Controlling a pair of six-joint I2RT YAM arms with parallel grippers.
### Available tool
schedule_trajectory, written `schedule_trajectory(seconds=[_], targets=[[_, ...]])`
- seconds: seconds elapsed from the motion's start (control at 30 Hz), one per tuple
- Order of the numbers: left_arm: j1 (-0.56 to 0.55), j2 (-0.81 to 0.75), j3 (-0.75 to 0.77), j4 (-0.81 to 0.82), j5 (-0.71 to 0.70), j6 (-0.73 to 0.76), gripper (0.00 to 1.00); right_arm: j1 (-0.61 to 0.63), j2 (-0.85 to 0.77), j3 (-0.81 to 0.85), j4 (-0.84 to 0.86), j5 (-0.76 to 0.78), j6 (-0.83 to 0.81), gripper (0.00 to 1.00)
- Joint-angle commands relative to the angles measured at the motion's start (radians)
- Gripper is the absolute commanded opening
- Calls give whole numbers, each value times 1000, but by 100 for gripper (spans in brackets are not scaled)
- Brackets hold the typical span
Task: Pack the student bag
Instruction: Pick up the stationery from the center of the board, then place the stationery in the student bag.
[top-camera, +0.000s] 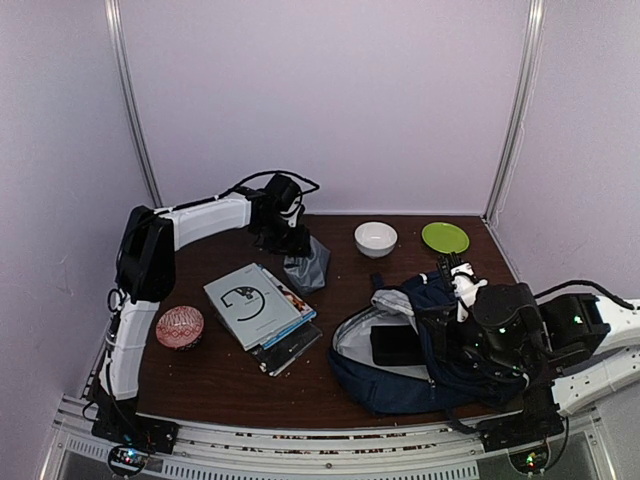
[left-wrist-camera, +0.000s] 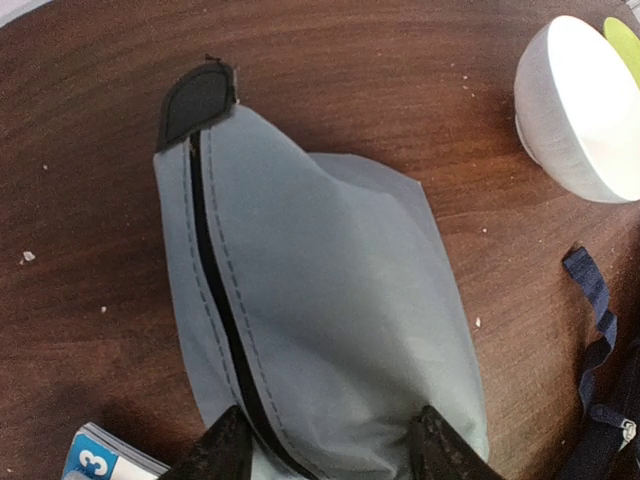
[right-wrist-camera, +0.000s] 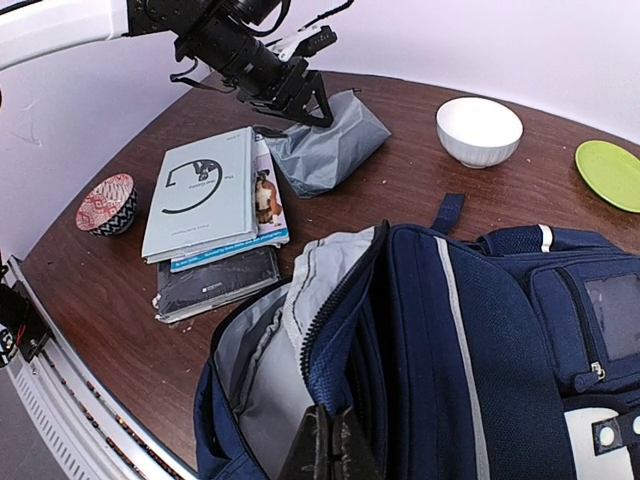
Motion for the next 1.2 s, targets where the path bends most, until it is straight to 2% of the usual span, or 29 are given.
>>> schedule_trajectory(seconds=[0.0, 0.03, 0.1, 0.13, 0.23, 0.27, 0.37, 0.5, 0.57, 0.63, 0.73, 0.9, 1.03, 1.17], targets=[[0, 23, 10, 15, 54, 19, 87, 0, 1, 53, 29, 70, -19, 0], [0, 18, -1, 24, 58, 24, 82, -1, 2, 57, 30, 72, -21, 0], [0, 3, -21, 47, 85, 35, 64, 0, 7, 61, 27, 74, -25, 0], [1, -1, -23, 51, 95, 38, 52, 1, 10, 65, 28, 75, -27, 0], [0, -34, -39, 53, 98, 41, 5, 0, 15, 77, 23, 82, -37, 0], [0, -55, -50, 56, 98, 40, 0, 0, 15, 82, 20, 85, -40, 0], [-2, -213, -129, 104, 112, 46, 0, 0, 13, 94, 6, 98, -45, 0], [-2, -487, -308, 203, 92, 17, 0, -1, 5, 104, -14, 134, -46, 0], [-6, -628, -416, 267, 125, -23, 0, -4, 0, 95, -7, 156, -38, 0], [-30, -765, -558, 366, 166, -61, 0, -9, -1, 80, 20, 172, -28, 0], [-117, -919, -740, 456, 141, -124, 0, -15, 20, 68, 66, 200, -4, 0], [-288, -1030, -973, 698, 145, -380, 0, -13, 73, 69, 99, 227, 16, 0], [-344, -1032, -1084, 931, 124, -661, 0, -13, 82, 48, 121, 225, 29, 0], [-384, -1011, -1123, 1075, 68, -827, 0, -12, 58, 3, 152, 207, 61, 0]])
